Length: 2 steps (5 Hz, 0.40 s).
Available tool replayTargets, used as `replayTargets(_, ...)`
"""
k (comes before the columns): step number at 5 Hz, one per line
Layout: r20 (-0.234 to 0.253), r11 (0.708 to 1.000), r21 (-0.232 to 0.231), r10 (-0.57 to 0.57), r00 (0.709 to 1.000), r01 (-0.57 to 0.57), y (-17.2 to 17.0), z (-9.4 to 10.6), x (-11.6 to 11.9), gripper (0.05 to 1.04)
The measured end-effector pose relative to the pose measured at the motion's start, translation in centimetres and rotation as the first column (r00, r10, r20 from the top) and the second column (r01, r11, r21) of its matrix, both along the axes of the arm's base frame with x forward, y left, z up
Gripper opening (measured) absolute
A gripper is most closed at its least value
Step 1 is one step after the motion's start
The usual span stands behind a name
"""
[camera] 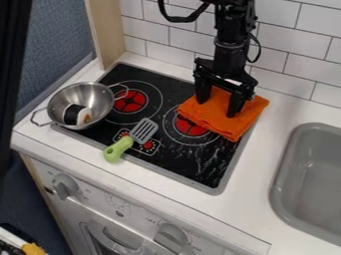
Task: Put the orange cloth on the right burner
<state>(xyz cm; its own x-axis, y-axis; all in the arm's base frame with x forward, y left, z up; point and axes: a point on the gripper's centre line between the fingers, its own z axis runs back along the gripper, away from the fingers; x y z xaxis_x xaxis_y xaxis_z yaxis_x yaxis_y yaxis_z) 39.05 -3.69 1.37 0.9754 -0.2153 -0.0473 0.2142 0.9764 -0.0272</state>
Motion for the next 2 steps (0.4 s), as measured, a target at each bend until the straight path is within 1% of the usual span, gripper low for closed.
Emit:
replayTargets(1, 0.083, 1.000, -0.028, -0.002, 0.997, 0.004, -0.3, 3.9, 0.5, 1.001)
replayTargets(2, 0.149, 0.999, -0.030, -0.009, 0.989, 0.014, 0.1, 6.9, 0.0, 1.001)
